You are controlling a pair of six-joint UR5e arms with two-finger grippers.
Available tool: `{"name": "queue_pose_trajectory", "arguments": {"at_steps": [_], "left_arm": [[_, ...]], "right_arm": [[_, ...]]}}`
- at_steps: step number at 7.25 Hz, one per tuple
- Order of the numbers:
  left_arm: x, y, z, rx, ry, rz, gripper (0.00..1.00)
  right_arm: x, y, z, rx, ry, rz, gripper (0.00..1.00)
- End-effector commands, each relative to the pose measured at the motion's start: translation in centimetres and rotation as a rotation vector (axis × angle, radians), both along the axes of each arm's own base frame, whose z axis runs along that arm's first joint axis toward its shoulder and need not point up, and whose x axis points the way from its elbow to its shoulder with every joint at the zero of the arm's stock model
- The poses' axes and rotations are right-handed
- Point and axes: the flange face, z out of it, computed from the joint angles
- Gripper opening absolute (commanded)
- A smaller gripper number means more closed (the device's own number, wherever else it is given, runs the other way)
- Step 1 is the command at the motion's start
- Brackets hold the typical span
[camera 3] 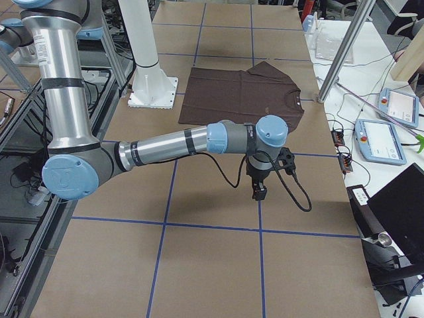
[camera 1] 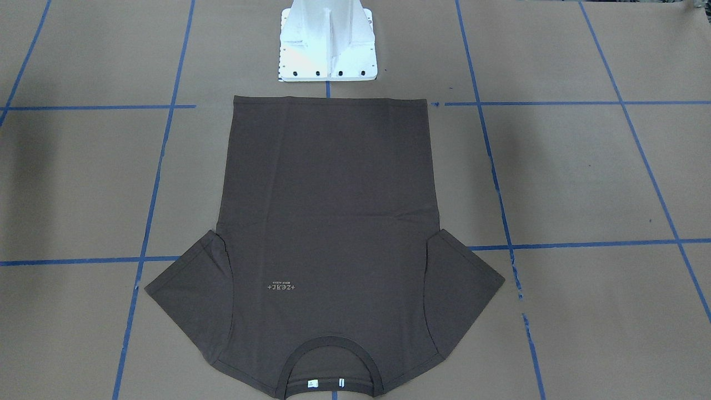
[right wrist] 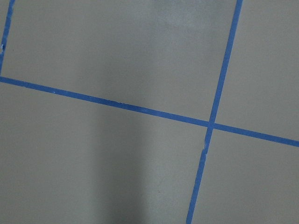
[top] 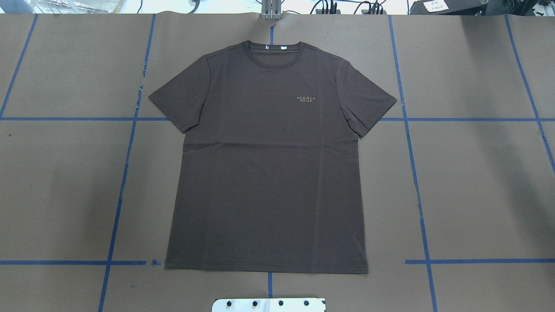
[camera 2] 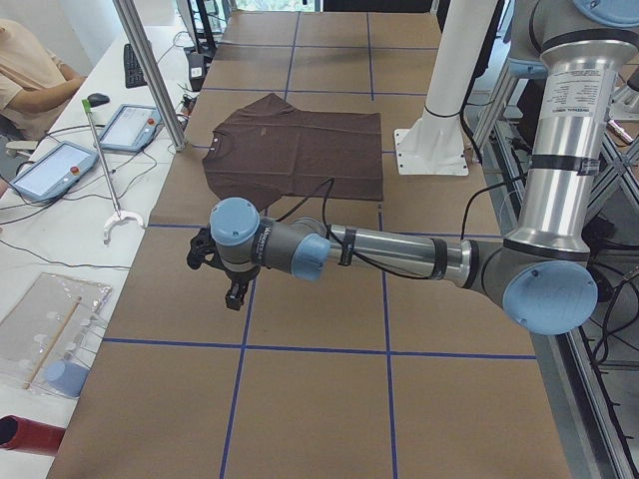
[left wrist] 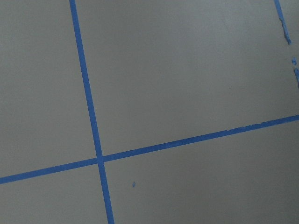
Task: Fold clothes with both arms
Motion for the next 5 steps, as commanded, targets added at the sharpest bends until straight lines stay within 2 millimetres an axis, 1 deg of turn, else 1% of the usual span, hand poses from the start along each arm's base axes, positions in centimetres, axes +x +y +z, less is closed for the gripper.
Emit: {"name": "queue_pose_trajectory", "arguments": {"at_steps": [1, 2, 3, 4, 5], "left_arm": [[-0.4, 2.4, -0.9, 0.11, -0.003, 0.023, 1.0], [-0.6, 2.8, -0.8, 0.108, -0.006, 0.021, 1.0], [-0.6, 3.5, 0.3, 0.093, -0.025, 0.018, 1.0], [-0.8, 3.5, 0.4, 0.095, -0.043, 0.011, 1.0], [-0.7, 3.5, 0.5, 0.092, -0.044, 0.011, 1.0]], "right_arm": [[0.1, 0.1, -0.1, 0.0, 0.006, 0.003, 1.0], [0.0, 0.2, 0.2, -0.001, 0.005, 0.0, 1.0], [0.1, 0.7, 0.3, -0.001, 0.002, 0.002, 1.0], [0.0, 0.8, 0.3, -0.009, -0.019, 0.007, 1.0], [-0.1, 0.8, -0.3, -0.005, -0.035, 0.017, 1.0]]}}
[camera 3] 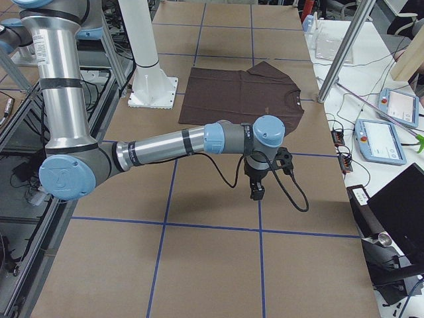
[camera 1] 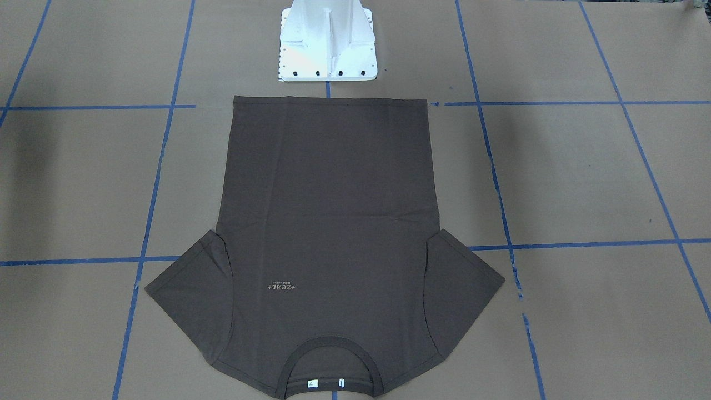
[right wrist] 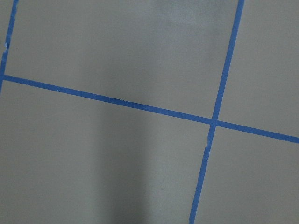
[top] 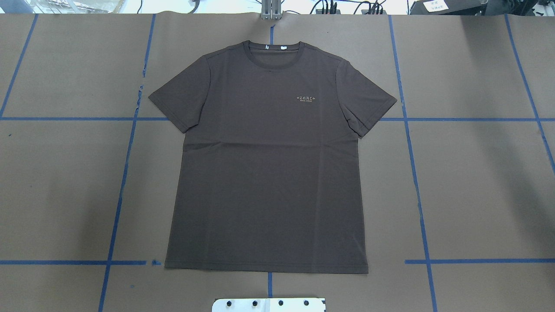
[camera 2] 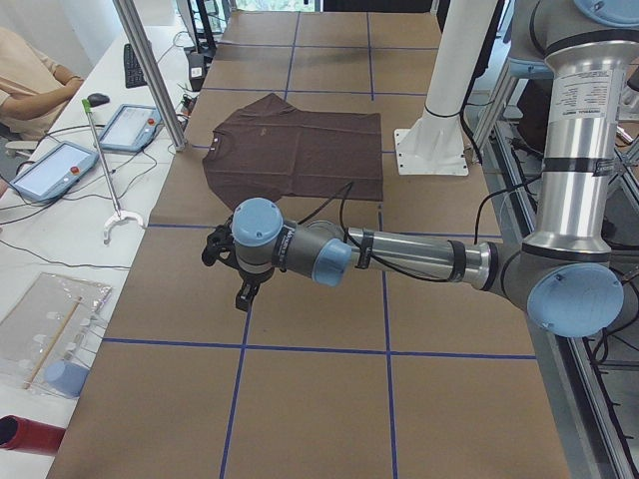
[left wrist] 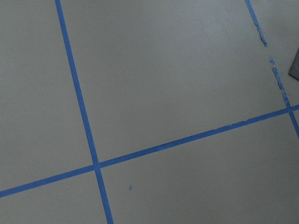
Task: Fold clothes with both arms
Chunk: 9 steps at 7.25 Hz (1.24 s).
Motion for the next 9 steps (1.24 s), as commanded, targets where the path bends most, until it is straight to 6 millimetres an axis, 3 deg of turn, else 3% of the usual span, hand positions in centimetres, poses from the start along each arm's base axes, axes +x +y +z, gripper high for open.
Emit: {"name": "queue_pose_trajectory", "arguments": {"at_steps": [1, 3, 4, 6, 8, 9], "left_arm": [[-0.1, 0.2, 0.2, -0.002, -0.009, -0.004, 1.0], [-0.1, 0.6, 0.1, -0.001, -0.008, -0.005, 1.0], [-0.1, 0.7, -0.6, 0.013, -0.007, -0.004, 1.0], [-0.1, 0.7, -0.6, 0.012, -0.007, -0.005, 1.0], [-0.1, 0.7, -0.6, 0.011, -0.006, -0.004, 1.0], [-0.1, 1.4, -0.3, 0.006, -0.003, -0.003, 1.0]], "right_arm": [[-0.2, 0.1, -1.6, 0.025, -0.034, 0.024, 1.0], [-1.4, 0.0, -3.7, 0.011, -0.07, 0.093, 1.0], [-3.8, -0.5, -4.2, 0.012, -0.098, 0.11, 1.0], [-11.7, -1.2, -6.5, -0.05, -0.131, 0.211, 1.0], [-22.3, -1.6, -7.6, -0.027, -0.143, 0.393, 1.0], [-27.4, -4.2, -8.6, -0.083, -0.199, 0.453, 0.99]]}}
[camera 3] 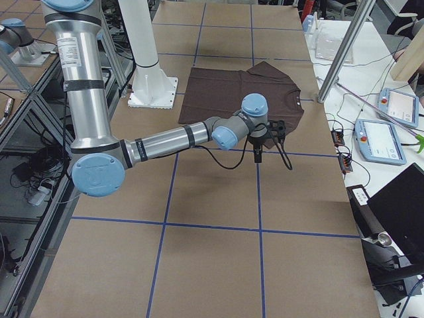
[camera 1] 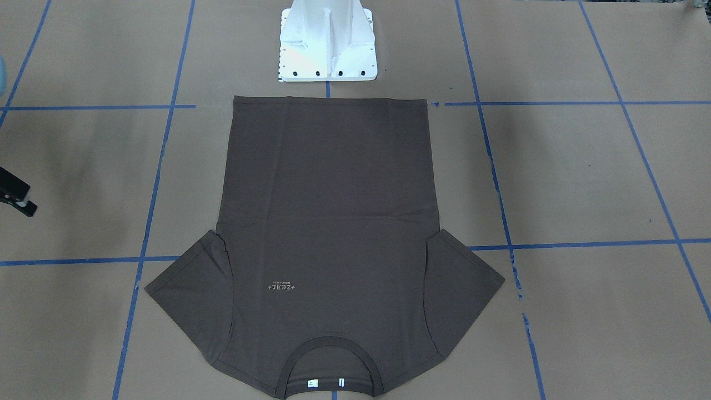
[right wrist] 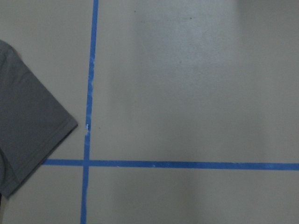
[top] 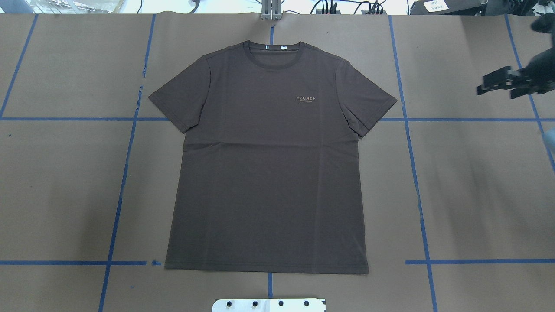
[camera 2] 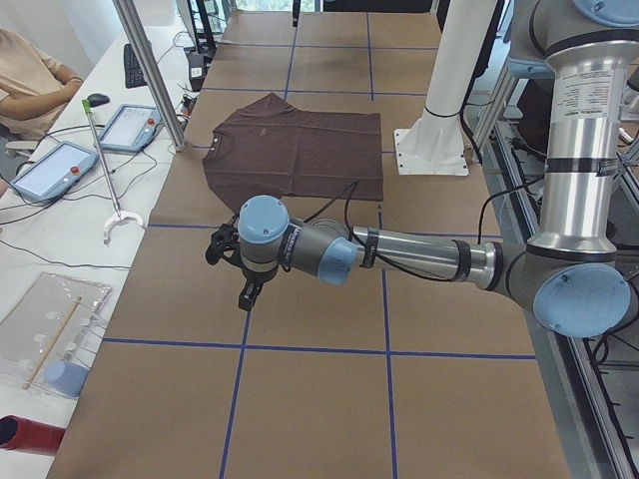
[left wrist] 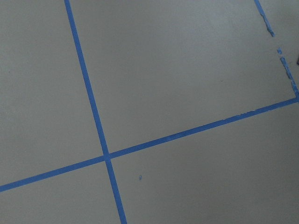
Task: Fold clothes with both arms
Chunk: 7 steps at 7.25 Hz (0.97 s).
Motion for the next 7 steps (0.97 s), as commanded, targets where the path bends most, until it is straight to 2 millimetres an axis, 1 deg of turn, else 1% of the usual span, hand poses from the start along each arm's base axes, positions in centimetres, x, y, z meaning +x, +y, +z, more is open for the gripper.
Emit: {"name": "queue_pose_trajectory", "arguments": {"at_steps": [1, 2, 3, 4, 5, 6, 7], "left_arm": [[0.0, 1.5, -0.5, 0.011, 0.0, 0.0, 1.0], [0.0, 2.0, -0.7, 0.016, 0.002, 0.001, 1.0], [0.0, 2.0, -0.8, 0.019, 0.002, 0.001, 1.0], [-0.1, 2.1, -1.2, 0.029, 0.002, -0.001, 1.0], [-0.1, 2.1, -1.9, 0.039, 0.003, -0.002, 1.0], [-0.1, 2.1, -2.1, 0.042, 0.003, -0.001, 1.0], [0.0, 2.0, -2.2, 0.038, 0.007, -0.006, 1.0]], "right_arm": [[-12.9, -4.6, -3.0, -0.066, -0.098, 0.185, 0.99], [-17.0, -5.6, -2.9, -0.057, -0.086, 0.263, 0.94], [-18.9, -7.3, -2.3, -0.066, -0.081, 0.272, 0.93], [-21.2, -8.0, -2.0, -0.079, -0.067, 0.256, 0.92], [-22.0, -8.1, -1.8, -0.088, -0.057, 0.249, 0.89], [-22.0, -8.1, -1.2, -0.094, -0.049, 0.249, 0.85], [-22.0, -8.1, -1.4, -0.09, -0.05, 0.247, 0.83]]}}
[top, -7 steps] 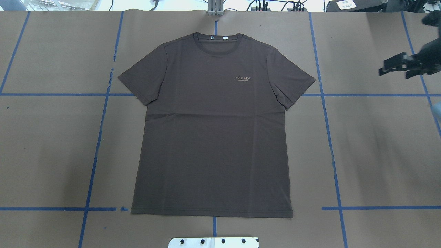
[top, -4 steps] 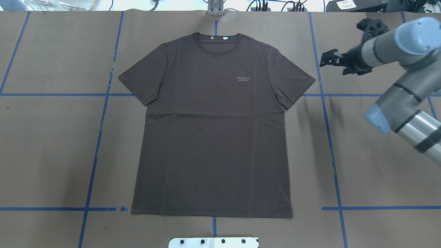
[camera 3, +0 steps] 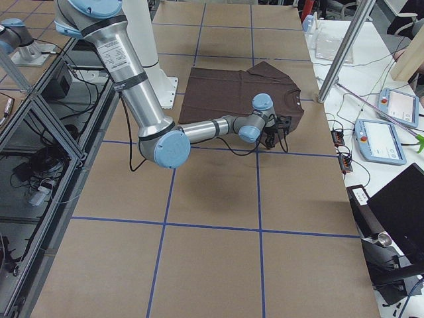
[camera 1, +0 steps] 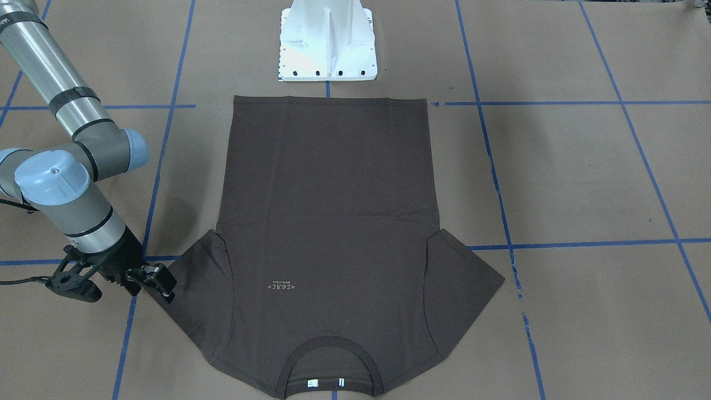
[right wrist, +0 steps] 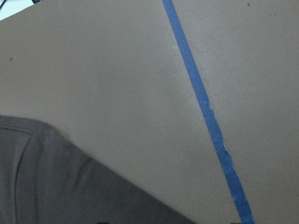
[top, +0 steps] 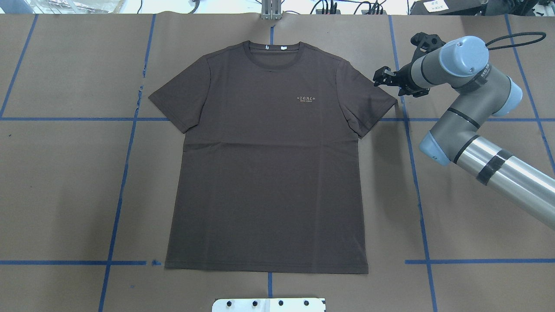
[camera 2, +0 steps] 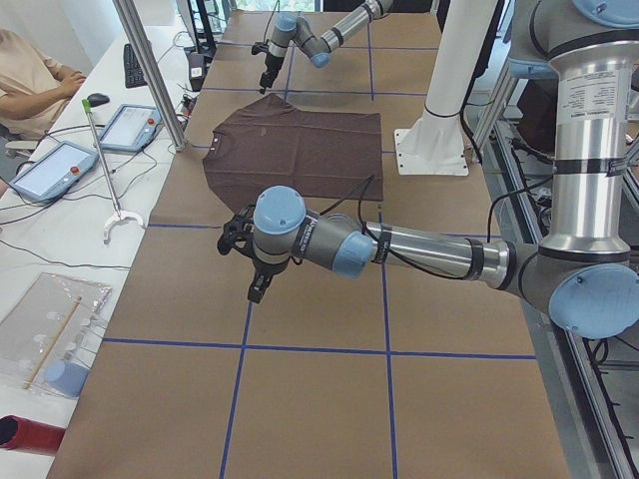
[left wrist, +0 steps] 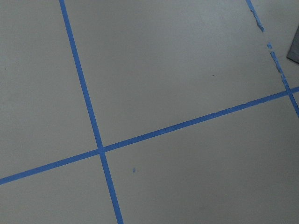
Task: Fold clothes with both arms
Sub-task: 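Move the right gripper to the sleeve nearest it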
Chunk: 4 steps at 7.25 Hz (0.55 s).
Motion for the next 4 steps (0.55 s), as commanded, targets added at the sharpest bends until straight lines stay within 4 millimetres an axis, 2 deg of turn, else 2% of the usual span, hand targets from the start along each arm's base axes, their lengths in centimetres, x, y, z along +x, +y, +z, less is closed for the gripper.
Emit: {"name": "queue_pose_trajectory", "arguments": {"at_steps": [1, 4], "left_arm": [[0.1, 0.0, -0.3, -0.013, 0.006, -0.013, 1.0], [0.1, -0.1, -0.5, -0.014, 0.013, -0.013, 1.0]], "right_arm": [[0.1, -0.1, 0.2, -0.002, 0.0, -0.007, 0.81], [0.5, 0.6, 2.0, -0.02, 0.018, -0.013, 0.77]]}}
